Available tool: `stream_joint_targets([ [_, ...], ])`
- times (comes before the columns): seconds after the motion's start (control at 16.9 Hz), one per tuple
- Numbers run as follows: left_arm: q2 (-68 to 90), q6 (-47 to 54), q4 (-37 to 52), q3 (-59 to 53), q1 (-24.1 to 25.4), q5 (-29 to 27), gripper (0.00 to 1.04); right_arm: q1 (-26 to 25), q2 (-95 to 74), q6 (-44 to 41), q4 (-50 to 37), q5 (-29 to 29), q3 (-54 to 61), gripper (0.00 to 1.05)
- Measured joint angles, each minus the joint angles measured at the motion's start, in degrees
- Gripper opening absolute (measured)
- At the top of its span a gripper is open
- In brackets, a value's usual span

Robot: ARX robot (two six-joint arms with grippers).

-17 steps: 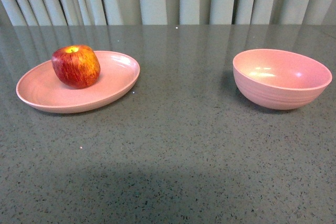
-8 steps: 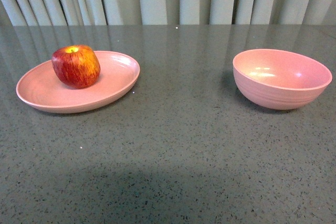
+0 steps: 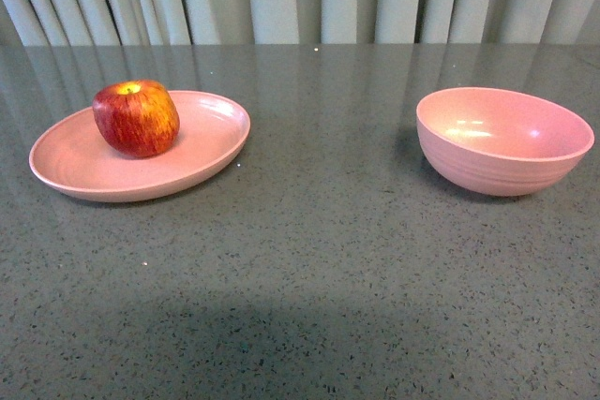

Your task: Move apple from plate to bowl

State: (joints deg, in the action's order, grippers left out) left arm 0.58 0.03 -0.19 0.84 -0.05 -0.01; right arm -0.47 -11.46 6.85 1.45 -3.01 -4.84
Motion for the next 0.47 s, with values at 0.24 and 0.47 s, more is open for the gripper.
stream_joint_targets([
  [0.24,0.0,0.0,0.0,0.0,0.0,0.0,0.98,1.27,-12.15,0.15,-13.07,0.85,-6.32,0.98],
  [0.47,0.0,0.0,0.0,0.0,0.0,0.0,0.98,5.49,-37.4,-1.36,-22.91,2.14,-23.43,0.98],
])
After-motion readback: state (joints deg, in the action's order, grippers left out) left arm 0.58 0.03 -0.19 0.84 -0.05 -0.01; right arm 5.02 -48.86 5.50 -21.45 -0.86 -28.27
